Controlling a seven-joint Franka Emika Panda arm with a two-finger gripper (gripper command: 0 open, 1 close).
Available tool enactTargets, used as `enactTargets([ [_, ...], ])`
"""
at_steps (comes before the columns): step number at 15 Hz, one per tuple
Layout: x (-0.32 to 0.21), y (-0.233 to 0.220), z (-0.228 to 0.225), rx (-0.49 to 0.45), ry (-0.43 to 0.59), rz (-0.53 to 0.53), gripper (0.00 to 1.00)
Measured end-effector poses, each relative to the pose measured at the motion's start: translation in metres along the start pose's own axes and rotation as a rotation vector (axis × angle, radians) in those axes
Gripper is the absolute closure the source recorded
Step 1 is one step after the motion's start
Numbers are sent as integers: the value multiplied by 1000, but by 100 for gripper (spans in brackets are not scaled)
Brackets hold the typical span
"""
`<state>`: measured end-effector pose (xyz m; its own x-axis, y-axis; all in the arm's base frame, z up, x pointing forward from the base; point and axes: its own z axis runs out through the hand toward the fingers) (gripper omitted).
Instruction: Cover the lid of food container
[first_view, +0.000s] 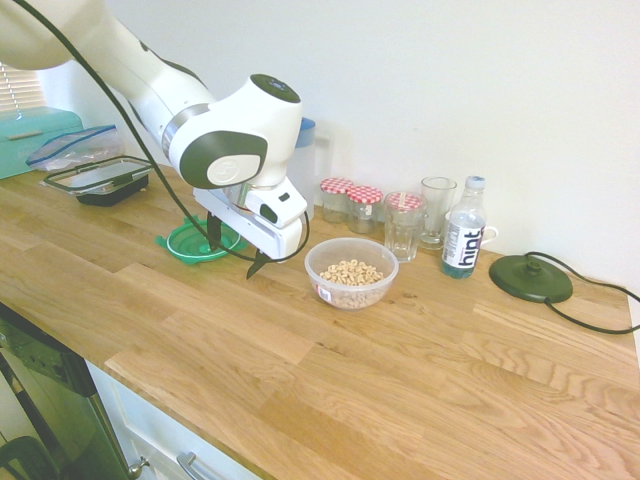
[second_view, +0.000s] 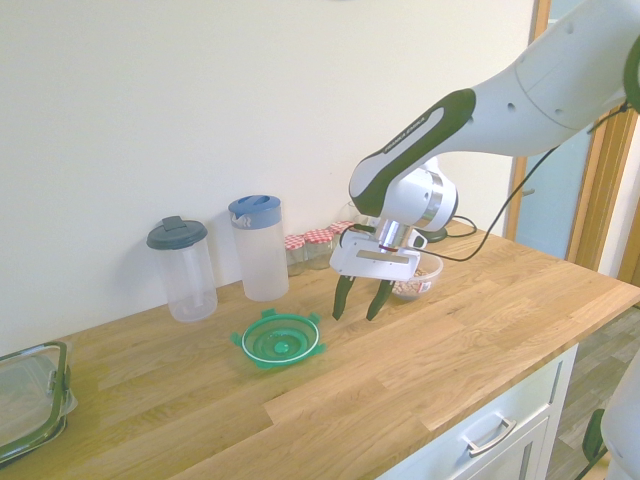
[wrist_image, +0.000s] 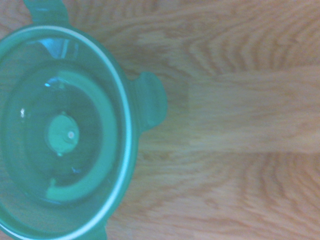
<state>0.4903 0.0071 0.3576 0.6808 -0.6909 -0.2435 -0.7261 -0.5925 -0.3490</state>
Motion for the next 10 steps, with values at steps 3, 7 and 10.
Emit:
enactTargets([
  [3, 16, -17, 18, 41, -45, 9, 0],
  [7, 22, -38, 43, 98, -102, 21, 0],
  [10, 27, -43, 56, 172, -157, 31, 0],
])
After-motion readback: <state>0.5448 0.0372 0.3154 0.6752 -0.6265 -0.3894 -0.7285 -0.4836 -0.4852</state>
